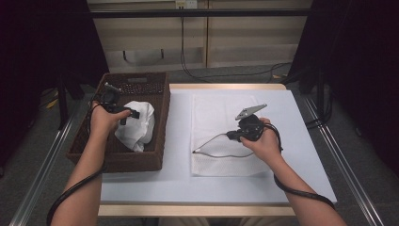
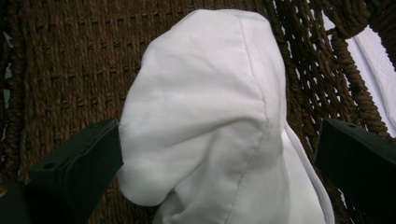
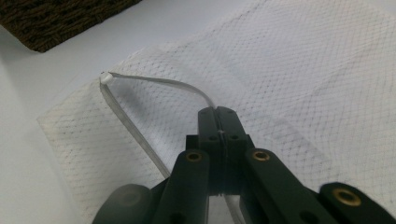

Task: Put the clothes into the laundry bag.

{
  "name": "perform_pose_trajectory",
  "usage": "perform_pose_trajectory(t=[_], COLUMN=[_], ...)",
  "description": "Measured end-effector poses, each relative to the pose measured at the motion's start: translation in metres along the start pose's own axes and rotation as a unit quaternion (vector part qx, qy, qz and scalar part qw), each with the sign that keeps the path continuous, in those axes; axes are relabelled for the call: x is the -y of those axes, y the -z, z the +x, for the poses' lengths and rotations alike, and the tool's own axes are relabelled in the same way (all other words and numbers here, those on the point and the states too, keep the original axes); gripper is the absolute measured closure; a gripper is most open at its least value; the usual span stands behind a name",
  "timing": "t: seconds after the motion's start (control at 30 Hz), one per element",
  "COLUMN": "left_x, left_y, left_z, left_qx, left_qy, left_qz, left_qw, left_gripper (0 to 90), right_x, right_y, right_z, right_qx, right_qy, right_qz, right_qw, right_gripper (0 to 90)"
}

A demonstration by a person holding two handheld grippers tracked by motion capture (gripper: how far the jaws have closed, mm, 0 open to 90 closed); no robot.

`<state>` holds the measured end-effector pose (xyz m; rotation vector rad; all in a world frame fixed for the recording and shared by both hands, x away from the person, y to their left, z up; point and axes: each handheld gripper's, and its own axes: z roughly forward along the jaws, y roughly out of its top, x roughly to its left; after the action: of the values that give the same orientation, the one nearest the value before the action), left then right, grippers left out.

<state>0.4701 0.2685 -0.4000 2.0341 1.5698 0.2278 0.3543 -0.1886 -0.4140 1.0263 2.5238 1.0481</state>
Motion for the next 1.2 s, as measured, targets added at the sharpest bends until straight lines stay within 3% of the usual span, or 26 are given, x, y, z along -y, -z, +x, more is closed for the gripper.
perform_pose_trajectory(t=[0.23,0.27,0.7,0.83,1.03,1.13,1.2], left_x=[0.007,0.008,0.018,0.018,0.018,0.017,0.017], left_y=[-0.015,-0.017,-0.042,-0.044,-0.042,-0.041,-0.041], left_z=[0.006,0.007,-0.003,-0.005,-0.006,-0.008,-0.010], left_qx=[0.011,0.009,0.039,0.031,0.055,0.055,0.048], left_qy=[0.007,-0.001,-0.002,0.000,0.017,0.024,0.014], left_qz=[0.010,0.013,0.035,0.042,0.038,0.041,0.046], left_qw=[0.9999,0.9999,0.9986,0.9986,0.9976,0.9973,0.9977], left_gripper=[0.5,0.5,0.1,0.0,0.7,1.4,1.3], right_x=[-0.001,-0.001,-0.001,-0.002,-0.002,-0.001,-0.001], right_y=[0.001,0.001,-0.001,-0.002,-0.002,-0.002,-0.002], right_z=[0.000,0.000,0.001,0.002,0.003,0.002,0.002], right_qx=[-0.006,-0.004,-0.001,-0.010,-0.009,-0.009,-0.005], right_qy=[-0.002,-0.002,0.001,0.003,0.002,0.001,-0.001], right_qz=[0.001,0.002,0.002,0.000,0.000,0.000,0.001], right_qw=[1.0000,1.0000,1.0000,0.9999,1.0000,1.0000,1.0000], right_gripper=[90.0,90.0,90.0,90.0,90.0,90.0,90.0])
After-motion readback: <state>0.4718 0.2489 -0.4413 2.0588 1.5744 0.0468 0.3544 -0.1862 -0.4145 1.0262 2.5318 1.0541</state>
